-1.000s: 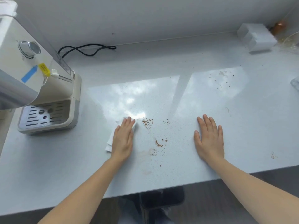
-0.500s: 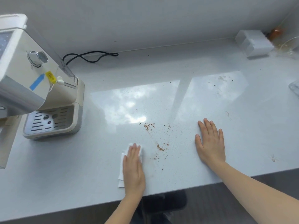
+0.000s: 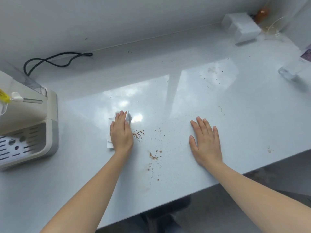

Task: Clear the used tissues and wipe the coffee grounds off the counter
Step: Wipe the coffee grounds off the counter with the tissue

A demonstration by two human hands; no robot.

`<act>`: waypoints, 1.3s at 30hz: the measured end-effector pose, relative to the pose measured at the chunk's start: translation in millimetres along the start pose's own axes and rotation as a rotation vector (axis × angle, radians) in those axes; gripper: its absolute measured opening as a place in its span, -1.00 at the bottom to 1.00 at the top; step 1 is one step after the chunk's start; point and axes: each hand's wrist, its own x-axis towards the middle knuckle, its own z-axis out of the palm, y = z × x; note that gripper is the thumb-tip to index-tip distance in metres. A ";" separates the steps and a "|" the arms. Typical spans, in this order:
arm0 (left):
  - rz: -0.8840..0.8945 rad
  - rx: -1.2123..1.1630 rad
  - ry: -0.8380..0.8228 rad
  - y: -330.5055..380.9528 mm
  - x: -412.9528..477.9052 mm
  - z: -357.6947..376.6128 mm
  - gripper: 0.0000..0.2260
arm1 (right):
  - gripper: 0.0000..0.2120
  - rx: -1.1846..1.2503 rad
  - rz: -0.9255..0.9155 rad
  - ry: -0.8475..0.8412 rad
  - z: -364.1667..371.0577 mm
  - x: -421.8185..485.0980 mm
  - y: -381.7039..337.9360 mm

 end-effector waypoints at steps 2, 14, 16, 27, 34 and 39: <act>0.121 0.019 -0.156 9.3 9.7 11.2 -0.64 | -0.43 -0.002 0.001 0.002 0.6 0.4 0.5; 0.513 0.088 -0.655 4.7 -29.9 13.2 -0.66 | -0.47 0.007 0.007 0.000 0.0 0.3 2.3; 0.531 0.106 -0.679 3.9 -45.8 13.9 -0.65 | -0.47 -0.003 0.006 0.006 0.6 0.7 2.0; 0.578 0.127 -0.814 1.3 -133.2 5.2 -0.65 | -0.48 0.000 -0.004 0.038 3.3 0.5 3.1; 0.567 0.108 -0.812 -3.2 -155.9 -0.7 -0.64 | -0.48 -0.006 -0.007 0.031 3.4 0.7 2.3; 0.342 -0.177 -0.632 4.4 -156.9 2.9 -0.62 | -0.48 0.000 -0.006 0.024 3.0 1.3 2.3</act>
